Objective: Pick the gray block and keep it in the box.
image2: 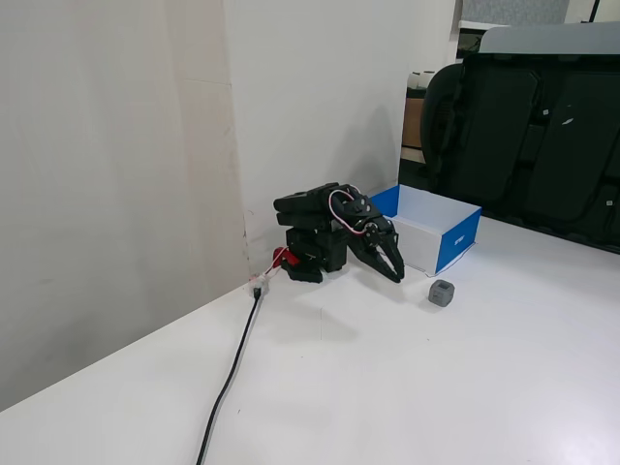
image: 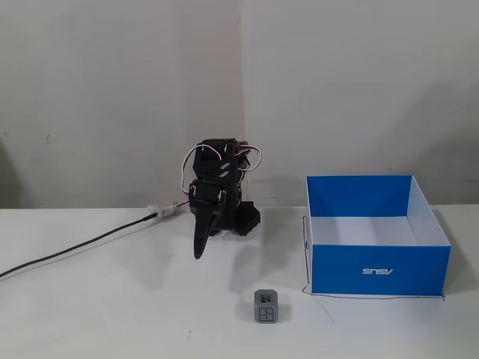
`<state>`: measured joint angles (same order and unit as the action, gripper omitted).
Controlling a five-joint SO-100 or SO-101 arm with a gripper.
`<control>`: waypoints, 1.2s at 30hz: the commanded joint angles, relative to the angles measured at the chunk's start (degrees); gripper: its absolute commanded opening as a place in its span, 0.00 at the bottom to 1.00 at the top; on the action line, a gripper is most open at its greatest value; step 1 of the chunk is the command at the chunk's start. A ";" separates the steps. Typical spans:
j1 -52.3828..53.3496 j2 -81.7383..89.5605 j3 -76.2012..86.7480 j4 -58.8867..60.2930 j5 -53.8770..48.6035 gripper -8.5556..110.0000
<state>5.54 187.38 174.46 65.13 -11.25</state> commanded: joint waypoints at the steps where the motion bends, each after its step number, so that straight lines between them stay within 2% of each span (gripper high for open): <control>1: -0.62 9.05 -0.70 0.18 -0.44 0.07; 4: -1.23 9.05 -1.23 0.97 -0.44 0.07; 9: -7.29 7.38 -11.43 4.48 0.18 0.07; 17: -12.22 -23.73 -31.64 2.90 1.14 0.07; 27: -20.39 -53.44 -41.31 0.79 6.42 0.08; 36: -26.46 -60.38 -41.22 0.79 11.25 0.25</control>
<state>-20.30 127.97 137.72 66.97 -0.53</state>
